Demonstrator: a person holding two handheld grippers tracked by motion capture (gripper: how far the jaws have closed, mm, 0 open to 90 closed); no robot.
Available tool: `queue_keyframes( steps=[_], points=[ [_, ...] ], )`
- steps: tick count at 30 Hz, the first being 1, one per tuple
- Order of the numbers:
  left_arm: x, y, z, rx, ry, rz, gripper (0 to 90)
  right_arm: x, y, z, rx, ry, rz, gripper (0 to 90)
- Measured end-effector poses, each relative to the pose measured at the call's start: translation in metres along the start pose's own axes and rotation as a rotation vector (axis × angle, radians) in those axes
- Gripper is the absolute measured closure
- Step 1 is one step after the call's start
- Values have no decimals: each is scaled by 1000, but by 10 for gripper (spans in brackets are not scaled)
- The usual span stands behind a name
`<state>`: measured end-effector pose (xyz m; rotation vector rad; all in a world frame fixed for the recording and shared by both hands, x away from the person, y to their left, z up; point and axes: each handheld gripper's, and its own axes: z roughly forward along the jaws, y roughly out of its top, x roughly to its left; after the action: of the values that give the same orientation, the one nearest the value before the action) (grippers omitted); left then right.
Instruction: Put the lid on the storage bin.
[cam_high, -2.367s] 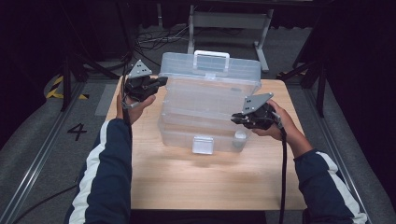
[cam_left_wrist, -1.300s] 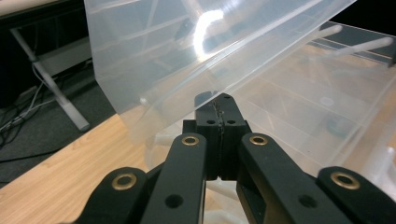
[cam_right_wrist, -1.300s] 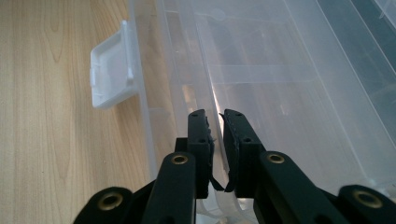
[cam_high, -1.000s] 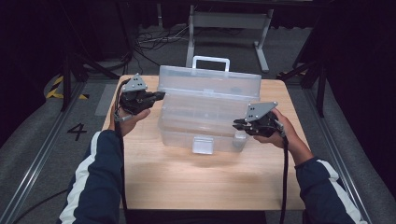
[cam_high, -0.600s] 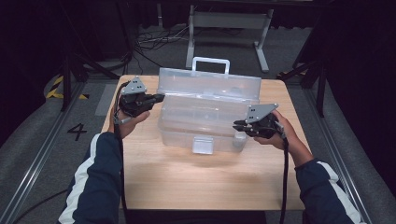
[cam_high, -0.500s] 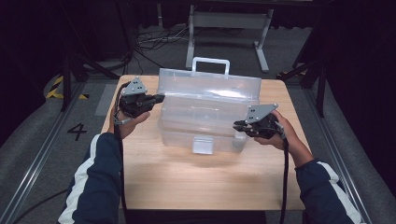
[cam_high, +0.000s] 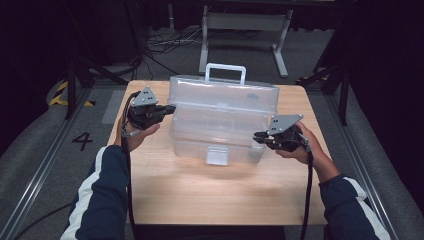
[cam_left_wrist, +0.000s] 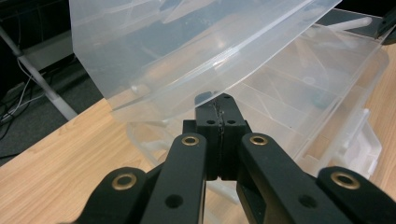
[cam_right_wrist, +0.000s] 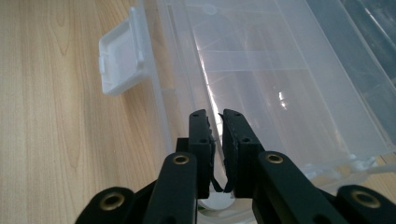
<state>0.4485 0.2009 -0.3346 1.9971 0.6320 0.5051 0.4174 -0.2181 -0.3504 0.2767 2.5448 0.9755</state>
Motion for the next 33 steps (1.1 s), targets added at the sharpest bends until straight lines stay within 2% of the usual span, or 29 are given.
queue_keyframes(
  steps=[10, 15, 21, 28, 33],
  points=[
    [-3, -4, -2, 11, -4, 12, 900, 0, -4, -7, -24, -14, 12, 839],
    [-5, -3, -4, 23, -5, 30, 900, 1, -11, -14, -74, -28, 55, 846],
    [-6, -6, -4, 31, -5, 37, 900, 0, -20, -26, -115, -55, 75, 856],
    [-8, -9, -3, 34, -8, 39, 900, 0, -33, -35, -124, -75, 105, 849],
    [-11, -12, -3, 44, -6, 42, 900, 0, -48, -40, -108, -97, 134, 832]
  ],
)
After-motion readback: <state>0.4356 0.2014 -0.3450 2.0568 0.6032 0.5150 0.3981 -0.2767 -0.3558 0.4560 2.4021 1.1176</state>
